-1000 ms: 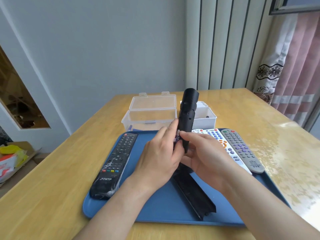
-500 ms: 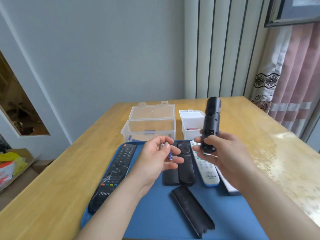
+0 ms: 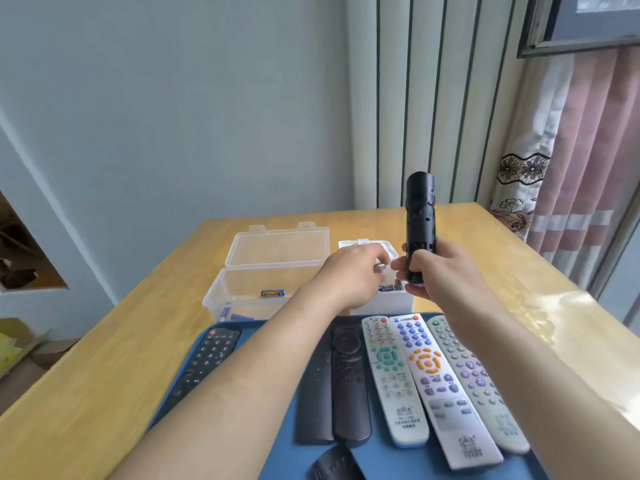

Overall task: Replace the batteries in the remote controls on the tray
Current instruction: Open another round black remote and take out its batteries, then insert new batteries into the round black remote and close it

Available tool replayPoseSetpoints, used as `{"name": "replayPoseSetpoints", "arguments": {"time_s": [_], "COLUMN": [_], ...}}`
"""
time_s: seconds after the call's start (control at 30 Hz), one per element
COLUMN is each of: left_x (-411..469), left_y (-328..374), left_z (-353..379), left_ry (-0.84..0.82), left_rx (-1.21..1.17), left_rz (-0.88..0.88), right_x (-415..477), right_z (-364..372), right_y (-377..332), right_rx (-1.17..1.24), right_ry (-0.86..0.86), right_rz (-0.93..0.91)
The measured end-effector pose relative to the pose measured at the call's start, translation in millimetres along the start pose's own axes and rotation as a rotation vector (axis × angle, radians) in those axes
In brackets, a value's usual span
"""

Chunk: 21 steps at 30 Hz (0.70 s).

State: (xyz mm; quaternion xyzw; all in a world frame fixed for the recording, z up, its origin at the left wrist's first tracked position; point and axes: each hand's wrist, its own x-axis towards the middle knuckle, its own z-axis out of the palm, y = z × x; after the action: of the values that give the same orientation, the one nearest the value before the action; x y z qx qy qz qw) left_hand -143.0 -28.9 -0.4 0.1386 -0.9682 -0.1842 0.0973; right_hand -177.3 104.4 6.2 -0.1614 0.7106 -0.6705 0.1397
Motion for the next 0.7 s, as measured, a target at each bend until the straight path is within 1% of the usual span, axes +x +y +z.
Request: {"name": "replayPoseSetpoints", "arguments": {"time_s": [0.07,0.2,0.3,0.37,0.4,0.47,0.7], "left_x": [4,-6,-25,-38,-44,-50,-24], "left_y": [-2,-23,-59,-90,-103,-122,-140], "left_z": [0,-20,-43,-58,-63,-68,-48], "left_ry": [0.000,0.151,0.169,0.191,0.185,0.122,-0.094], "left_rx": [-0.022,-0.164,-0.220,-0.233,-0.226,-0.161,0.099], "left_rz": [0.010,0.009,-0.079,-0.166,-0.208,-0.271,-0.319], "right_x": [6,8,2,-1,-1,-1,1], "right_z": [4,19,33,47,54,64,80], "right_y": [2,5,6,7,7,7,21], "right_rx": [-0.009,-0.010,-0.053,-0.117,-0.150,-0.232,-0.515], "right_ry": [0.003,-0.113,-0.226,-0.270,-0.278,-0.277,-0.288], "right_rz": [-0.006,-0.004,-0.032,-0.082,-0.114,-0.173,-0.254]}}
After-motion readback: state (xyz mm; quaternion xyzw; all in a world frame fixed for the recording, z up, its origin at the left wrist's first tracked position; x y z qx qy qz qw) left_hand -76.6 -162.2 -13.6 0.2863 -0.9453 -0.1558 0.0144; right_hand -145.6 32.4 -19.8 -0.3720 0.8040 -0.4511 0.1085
